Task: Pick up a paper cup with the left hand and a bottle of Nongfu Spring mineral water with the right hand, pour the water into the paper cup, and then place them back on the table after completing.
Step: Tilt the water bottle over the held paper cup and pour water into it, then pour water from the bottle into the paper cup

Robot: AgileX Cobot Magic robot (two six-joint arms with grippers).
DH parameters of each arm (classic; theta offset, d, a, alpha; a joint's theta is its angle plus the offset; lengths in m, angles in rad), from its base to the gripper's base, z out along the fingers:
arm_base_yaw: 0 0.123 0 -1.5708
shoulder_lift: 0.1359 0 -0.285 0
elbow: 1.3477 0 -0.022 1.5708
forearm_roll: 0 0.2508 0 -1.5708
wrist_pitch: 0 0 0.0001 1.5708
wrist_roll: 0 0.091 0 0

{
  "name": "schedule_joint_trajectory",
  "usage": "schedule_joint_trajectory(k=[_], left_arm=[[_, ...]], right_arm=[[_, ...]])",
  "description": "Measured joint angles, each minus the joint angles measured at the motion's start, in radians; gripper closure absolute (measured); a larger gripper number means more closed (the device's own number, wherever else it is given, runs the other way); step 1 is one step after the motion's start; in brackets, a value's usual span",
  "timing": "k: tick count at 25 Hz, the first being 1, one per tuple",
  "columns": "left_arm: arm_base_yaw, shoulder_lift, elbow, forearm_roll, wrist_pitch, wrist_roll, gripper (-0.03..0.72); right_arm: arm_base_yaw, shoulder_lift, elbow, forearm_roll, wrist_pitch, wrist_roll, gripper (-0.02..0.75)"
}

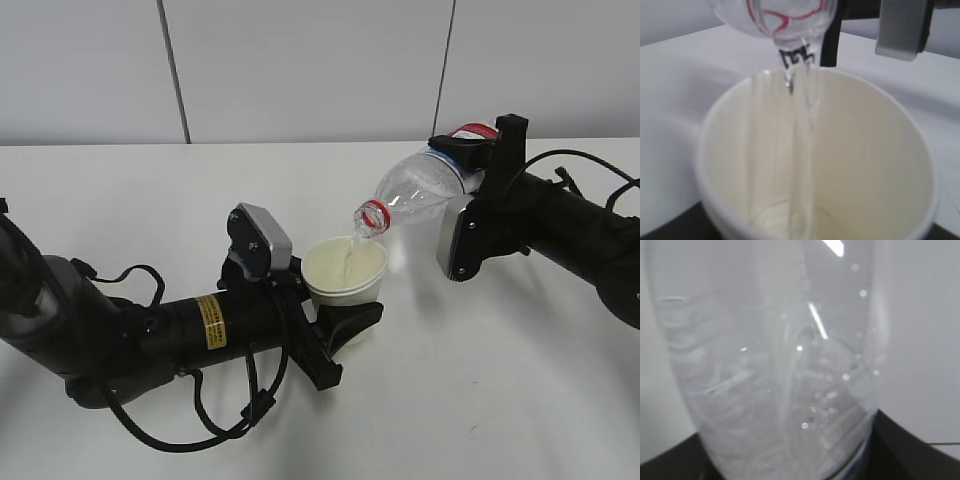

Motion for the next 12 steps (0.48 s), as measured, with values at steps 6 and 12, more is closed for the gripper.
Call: schedule_joint_trajectory(k=[6,12], left_arm=[[0.000,0.000,0.000,0.002,0.001,0.000,0.299],[0.000,0.000,0.000,0.010,0.002,0.000,0.299]], right_arm=[[0.000,0.000,0.000,0.000,0.000,-0.001,0.344],[0.000,0.000,0.000,0.000,0.000,-0.004,0.344]])
